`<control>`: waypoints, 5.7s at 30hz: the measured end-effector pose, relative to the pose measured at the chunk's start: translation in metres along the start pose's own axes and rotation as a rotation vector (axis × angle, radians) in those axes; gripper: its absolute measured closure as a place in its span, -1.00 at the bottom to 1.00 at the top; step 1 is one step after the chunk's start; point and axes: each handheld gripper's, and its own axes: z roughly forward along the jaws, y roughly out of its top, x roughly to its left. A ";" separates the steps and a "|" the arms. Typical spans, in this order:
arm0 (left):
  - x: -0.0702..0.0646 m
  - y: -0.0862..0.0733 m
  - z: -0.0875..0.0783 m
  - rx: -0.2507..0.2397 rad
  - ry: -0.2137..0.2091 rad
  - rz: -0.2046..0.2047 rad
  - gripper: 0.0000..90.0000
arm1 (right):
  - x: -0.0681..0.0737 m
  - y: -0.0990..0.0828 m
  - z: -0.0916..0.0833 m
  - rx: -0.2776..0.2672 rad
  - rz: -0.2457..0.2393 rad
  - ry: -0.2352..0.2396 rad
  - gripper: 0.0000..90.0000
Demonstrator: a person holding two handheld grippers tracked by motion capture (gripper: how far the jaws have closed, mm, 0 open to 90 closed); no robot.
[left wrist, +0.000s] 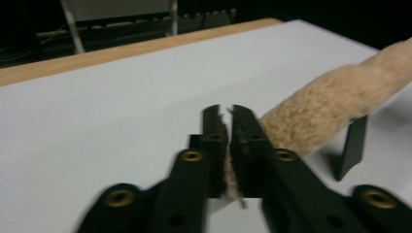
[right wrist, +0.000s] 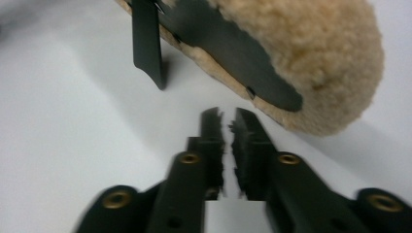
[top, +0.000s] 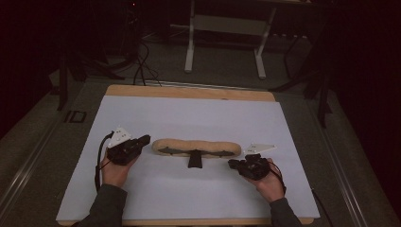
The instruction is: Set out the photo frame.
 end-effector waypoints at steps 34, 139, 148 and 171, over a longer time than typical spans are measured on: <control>-0.002 -0.007 0.023 0.081 0.024 0.038 1.00 | 0.010 0.003 0.019 0.014 0.000 -0.066 1.00; -0.073 -0.025 -0.005 0.116 -0.188 0.135 1.00 | 0.020 0.043 0.047 -0.056 0.069 -0.161 1.00; -0.080 -0.025 -0.002 0.115 -0.208 0.151 1.00 | 0.023 0.046 0.048 -0.052 0.058 -0.156 1.00; -0.106 -0.028 0.009 0.112 -0.265 0.203 1.00 | 0.032 0.053 0.054 -0.046 0.025 -0.148 1.00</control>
